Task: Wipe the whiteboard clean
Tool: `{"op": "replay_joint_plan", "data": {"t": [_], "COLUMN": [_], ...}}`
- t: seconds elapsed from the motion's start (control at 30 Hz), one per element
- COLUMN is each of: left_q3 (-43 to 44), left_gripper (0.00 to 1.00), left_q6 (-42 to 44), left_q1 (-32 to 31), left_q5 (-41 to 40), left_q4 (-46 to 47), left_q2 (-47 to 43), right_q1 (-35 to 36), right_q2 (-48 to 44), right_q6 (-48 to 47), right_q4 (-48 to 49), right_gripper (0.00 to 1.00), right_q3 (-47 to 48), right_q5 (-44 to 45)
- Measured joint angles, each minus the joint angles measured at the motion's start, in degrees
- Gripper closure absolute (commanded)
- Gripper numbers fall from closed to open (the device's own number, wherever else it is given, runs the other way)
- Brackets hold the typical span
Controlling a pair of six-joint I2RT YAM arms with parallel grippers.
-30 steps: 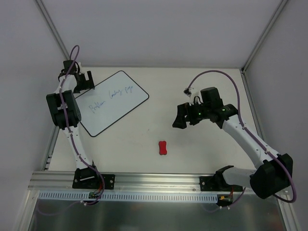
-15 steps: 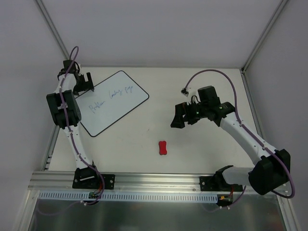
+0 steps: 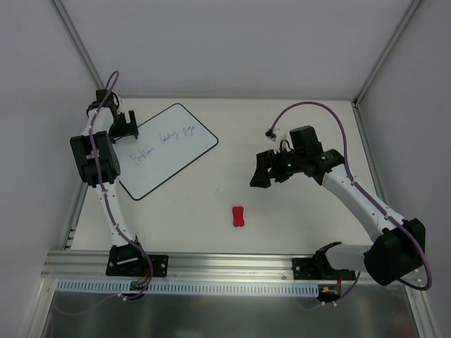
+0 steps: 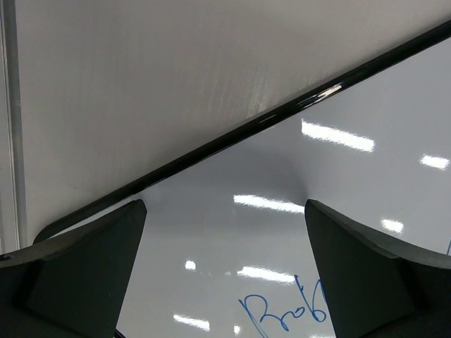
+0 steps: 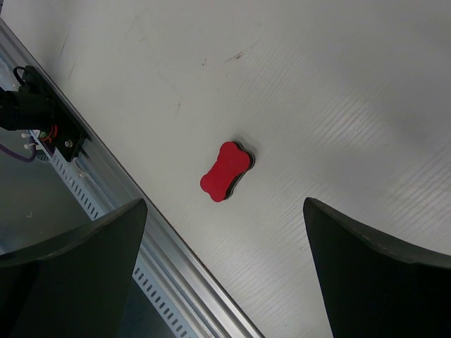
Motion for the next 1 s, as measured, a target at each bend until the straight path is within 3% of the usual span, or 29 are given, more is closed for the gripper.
{"op": "replay_joint_plan", "data": {"t": [0.3,0.6,1.0], "left_q3": [0.98,8.37,11.5], "left_gripper": [0.01,0.01,0.14], "left_q6": [0.07,-10.86,-22.18], "left_q1": [-2.08,1.42,2.8], "left_q5": [-4.61,-5.44,-7.72], "left_q4": [-2.32,-4.02,-3.89], "left_q2": [0.0,0.02,6.97], "right_q1": [0.11,0.11,0.11], "right_q2": [-0.81,-1.55,-1.92], "right_q6": [-0.07,0.11,1.75], "right_q4": [-0.63,-1.68,-1.75], "right_gripper": [0.01,0.01,0.01], "right_q3": [0.0,-0.02,-0.66], "right_q5": [0.0,0.0,0.09]}}
